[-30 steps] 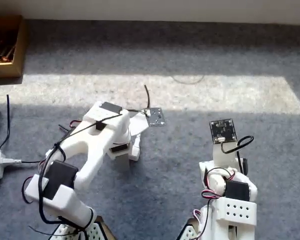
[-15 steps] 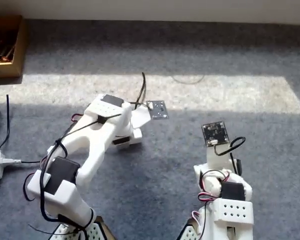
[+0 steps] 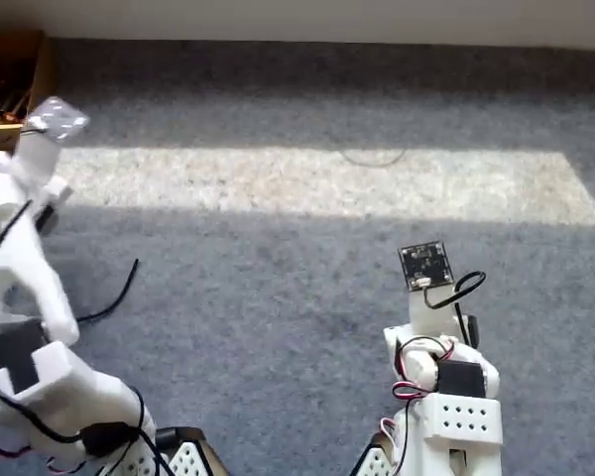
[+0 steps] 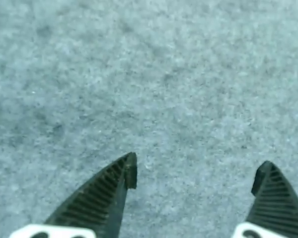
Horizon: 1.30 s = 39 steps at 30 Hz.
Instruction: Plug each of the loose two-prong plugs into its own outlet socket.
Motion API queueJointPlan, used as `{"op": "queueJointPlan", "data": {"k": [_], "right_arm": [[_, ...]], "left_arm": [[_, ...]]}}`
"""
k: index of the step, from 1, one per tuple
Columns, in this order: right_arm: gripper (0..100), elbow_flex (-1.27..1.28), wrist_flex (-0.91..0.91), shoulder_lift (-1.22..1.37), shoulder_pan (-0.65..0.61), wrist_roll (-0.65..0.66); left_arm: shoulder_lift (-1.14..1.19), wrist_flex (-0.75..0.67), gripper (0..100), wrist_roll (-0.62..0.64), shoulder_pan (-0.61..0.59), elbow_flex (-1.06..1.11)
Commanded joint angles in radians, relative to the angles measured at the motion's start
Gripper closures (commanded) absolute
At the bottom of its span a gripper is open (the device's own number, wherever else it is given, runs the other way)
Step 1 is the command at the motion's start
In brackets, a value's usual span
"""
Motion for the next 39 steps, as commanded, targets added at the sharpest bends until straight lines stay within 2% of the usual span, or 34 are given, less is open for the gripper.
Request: {"op": "queueJointPlan", "data": {"k": [1,4,9,10,12,17,22,25,27,29,34,39], "right_arm": [[64.6,-0.005,-0.018,-0.019,-0.008,0.002],[64.6,-0.005,-0.018,-0.019,-0.008,0.002],[64.6,0.012,-0.010,-0.021,-0.002,0.002],[64.6,0.016,-0.008,-0.021,-0.001,0.002],[64.6,0.018,0.005,-0.021,-0.001,0.002],[64.6,-0.035,0.081,-0.053,0.001,0.000],[64.6,-0.036,0.119,-0.214,0.114,0.000],[64.8,-0.038,0.213,-0.355,0.160,0.003],[68.7,-0.033,0.237,-0.455,0.163,0.008],[77.0,-0.013,0.260,-0.529,0.165,0.008],[99.2,0.001,0.255,-0.503,0.157,0.003],[99.3,0.056,0.236,-0.526,0.111,0.002]], "left_arm": [[0.053,-0.077,99,-0.011,-0.108,-0.045],[0.179,-0.101,94,-0.009,-0.116,-0.054],[0.249,-0.107,69,-0.002,-0.120,-0.050],[0.236,-0.081,66,0.031,-0.124,-0.051],[0.170,-0.026,68,0.114,-0.133,-0.054],[-0.116,0.044,69,0.193,-0.127,0.016],[-0.453,0.092,67,0.295,-0.102,0.157],[-0.687,0.083,68,0.336,-0.062,0.331],[-0.851,0.083,69,0.359,-0.019,0.453],[-1.030,0.083,72,0.381,0.035,0.556],[-1.468,0.091,81,0.422,0.153,0.796],[-1.831,0.083,98,0.417,0.242,1.066]]}}
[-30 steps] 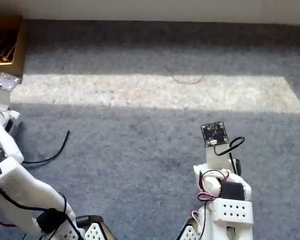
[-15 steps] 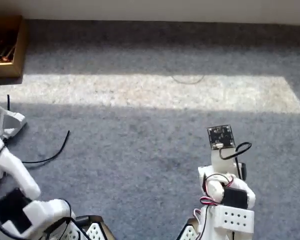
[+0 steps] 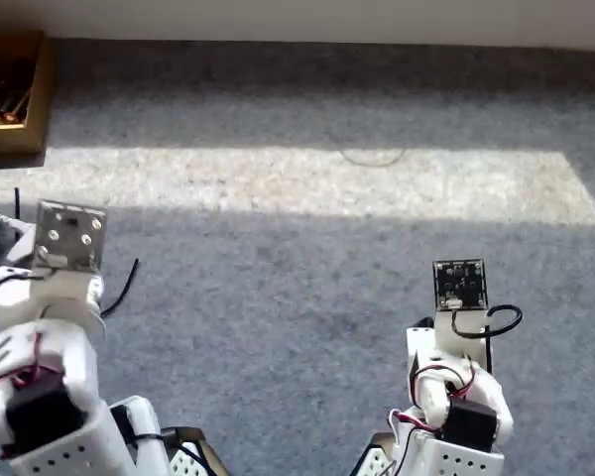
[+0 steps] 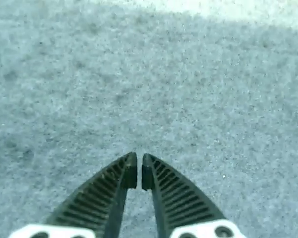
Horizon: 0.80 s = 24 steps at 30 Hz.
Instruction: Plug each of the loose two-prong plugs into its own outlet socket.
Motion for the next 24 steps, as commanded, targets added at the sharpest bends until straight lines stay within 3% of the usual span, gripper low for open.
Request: {"op": "queueJointPlan", "data": {"k": [1,3,6,13,15,18,22,24], "right_arm": [[99.3,0.021,-0.033,-0.015,-0.074,0.002],[99.3,0.070,-0.068,-0.015,-0.148,0.000],[99.3,0.145,-0.139,-0.015,-0.229,0.000],[99.3,0.226,-0.182,-0.015,-0.242,0.000],[99.3,0.254,-0.193,-0.015,-0.242,0.000],[99.3,0.260,-0.197,-0.015,-0.242,0.000],[99.3,0.260,-0.237,-0.015,-0.243,-0.002],[99.3,0.260,-0.240,-0.015,-0.242,-0.069]], "left_arm": [[-0.272,0.000,100,0.006,0.064,0.156],[-0.364,0.002,99,0.008,0.081,0.231],[-0.326,-0.046,100,0.009,0.082,0.317],[-0.308,-0.278,100,0.008,0.094,0.633],[-0.302,-0.327,100,0.009,0.142,0.710],[-0.300,-0.282,99,0.026,0.228,0.704],[-0.292,-0.272,99,0.183,0.397,0.704],[-0.291,-0.264,99,0.250,0.464,0.705]]}}
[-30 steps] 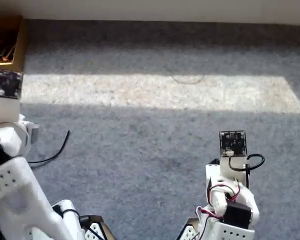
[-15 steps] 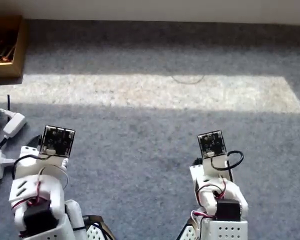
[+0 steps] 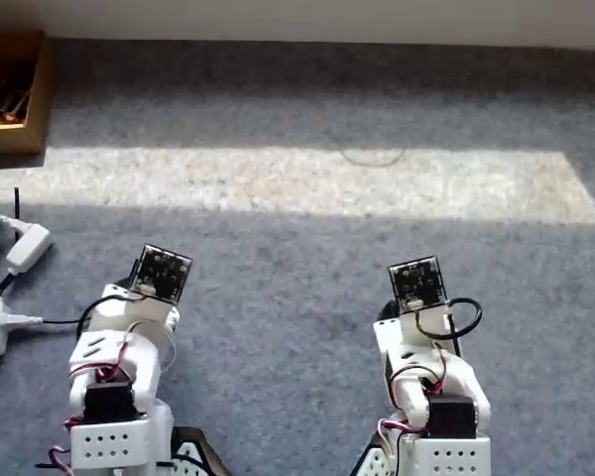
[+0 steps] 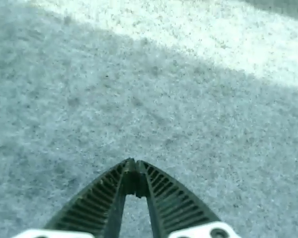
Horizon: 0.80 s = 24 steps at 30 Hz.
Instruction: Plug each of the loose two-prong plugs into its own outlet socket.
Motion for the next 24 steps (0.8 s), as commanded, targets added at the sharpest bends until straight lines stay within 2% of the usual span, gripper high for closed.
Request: {"op": "queueJointPlan", "data": {"k": [1,3,5,10,16,24], "right_arm": [[99.3,0.143,-0.036,-0.008,-0.002,-0.121],[98.9,0.143,-0.038,-0.008,-0.002,-0.230],[98.9,0.143,-0.044,-0.008,-0.002,-0.278],[98.9,0.143,0.048,-0.008,-0.002,-0.282],[98.9,0.143,0.205,-0.008,-0.002,-0.282],[98.9,0.143,0.200,-0.008,-0.002,-0.282]], "left_arm": [[0.007,0.028,99,0.104,0.127,0.019],[0.007,0.081,99,0.127,0.174,0.019],[0.007,0.133,99,0.126,0.205,0.019],[0.007,0.167,99,0.124,0.177,0.019],[-0.004,0.388,99,0.124,0.179,0.019],[-0.004,0.388,99,0.124,0.179,0.019]]}}
